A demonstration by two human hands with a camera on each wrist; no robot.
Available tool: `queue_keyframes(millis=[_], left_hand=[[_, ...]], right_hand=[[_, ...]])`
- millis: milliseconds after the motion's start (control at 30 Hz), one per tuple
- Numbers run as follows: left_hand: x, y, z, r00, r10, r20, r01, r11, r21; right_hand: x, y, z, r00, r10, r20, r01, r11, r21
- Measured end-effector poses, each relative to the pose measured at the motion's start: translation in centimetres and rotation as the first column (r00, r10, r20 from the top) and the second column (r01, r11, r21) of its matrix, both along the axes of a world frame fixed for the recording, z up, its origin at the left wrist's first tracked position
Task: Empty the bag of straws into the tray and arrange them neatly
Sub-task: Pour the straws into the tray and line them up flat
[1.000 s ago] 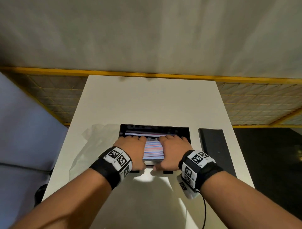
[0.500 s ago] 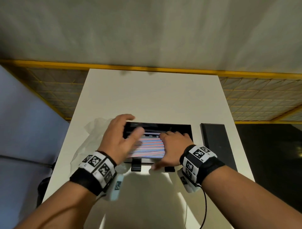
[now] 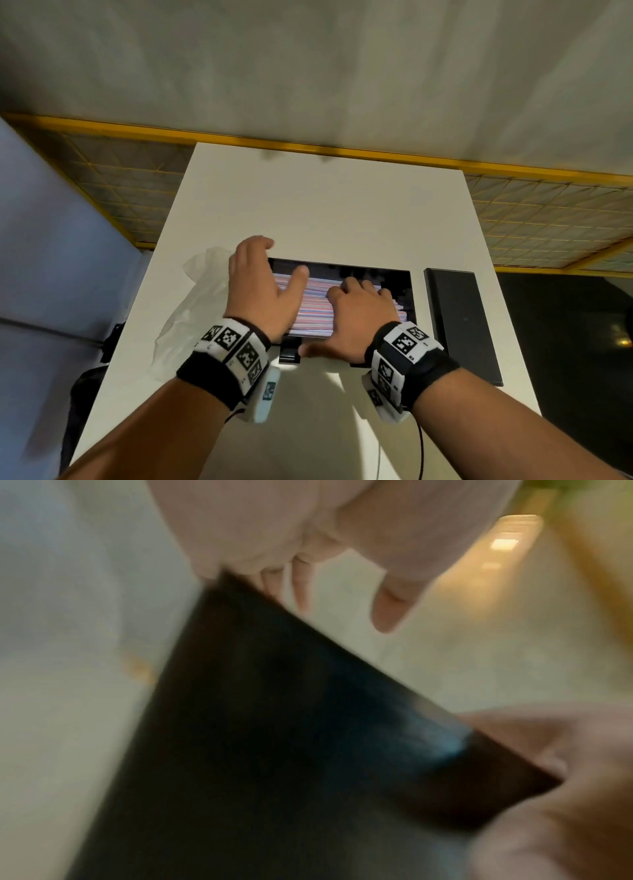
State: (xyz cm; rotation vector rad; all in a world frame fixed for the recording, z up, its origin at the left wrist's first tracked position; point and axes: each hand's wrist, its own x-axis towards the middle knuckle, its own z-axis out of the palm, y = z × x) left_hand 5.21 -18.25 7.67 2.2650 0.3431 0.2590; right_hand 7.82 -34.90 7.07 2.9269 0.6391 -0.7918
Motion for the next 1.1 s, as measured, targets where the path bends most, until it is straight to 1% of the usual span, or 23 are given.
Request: queue_keyframes(millis=[33,67,100,133,167,200,267,300,367,467,600,700,800,933,1100], left_hand=[[-0.2,0.0,0.5,0.991,-0.125,0.04,0.122,0.989,0.085],[-0.4,-0.1,1.0,0.961,-0.276,0.007,0.271,0.95,0.155],[-0.4,-0.3,1.4,0.906,-0.412,-0.096,0.423,0.881,0.21],[-0.4,-0.8,1.6,0.833,-0.503,-0.23,0.55,0.799,0.243],[-0.2,-1.2,1.6,0.764,-0.542,-0.349,0.635,0.728,0.259],[0.1,-1.4,1.3,0.713,-0.545,-0.442,0.685,0.675,0.273],[1.0,-1.9,0.5,0.642,-0.498,-0.583,0.744,0.588,0.316],[1.3,-2.1,0.1,0.618,-0.469,-0.631,0.762,0.556,0.332],[1.8,-2.5,-0.3,0.583,-0.417,-0.697,0.782,0.52,0.343],[1.4,-2.9,-0.5,0.583,-0.395,-0.71,0.782,0.511,0.358],[0.5,-3.3,-0.5,0.602,-0.361,-0.713,0.762,0.528,0.376],[0.6,-3.7,-0.7,0.622,-0.388,-0.68,0.762,0.502,0.409],[0.7,-3.7,-1.1,0.61,-0.378,-0.697,0.755,0.546,0.364],[0.5,-3.6,-1.4,0.606,-0.365,-0.707,0.754,0.549,0.362],[-0.2,-3.4,-1.3,0.643,-0.351,-0.68,0.722,0.574,0.386]], right_hand=[[0.1,-0.2,-0.2,1.0,-0.006,-0.014,0.006,1.0,0.018],[0.1,-0.4,-0.3,0.999,-0.01,-0.03,0.011,0.999,0.038],[0.1,-0.5,-0.3,0.999,-0.01,-0.046,0.013,0.998,0.057],[0.1,-0.6,-0.3,0.998,-0.003,-0.059,0.007,0.998,0.069],[0.1,-0.6,-0.2,0.998,0.011,-0.067,-0.006,0.997,0.076],[0.2,-0.6,-0.2,0.997,0.026,-0.068,-0.021,0.996,0.082],[0.3,-0.7,-0.1,0.998,0.042,-0.047,-0.037,0.995,0.098],[0.3,-0.8,-0.3,0.999,0.045,-0.023,-0.043,0.994,0.104],[0.3,-1.1,-0.5,1.0,0.029,0.001,-0.029,0.994,0.104],[0.4,-1.3,-0.5,0.998,-0.001,-0.065,0.006,0.997,0.079],[0.3,-1.5,-0.1,0.998,0.046,-0.045,-0.044,0.998,0.051],[0.2,-1.4,-0.4,0.997,0.029,-0.066,-0.025,0.997,0.071],[0.2,-1.4,-0.4,0.995,0.039,-0.091,-0.033,0.997,0.073],[-0.1,-1.7,-0.1,0.998,0.031,-0.063,-0.028,0.999,0.047],[-0.3,-1.5,0.1,0.999,0.036,-0.039,-0.035,0.999,0.038]])
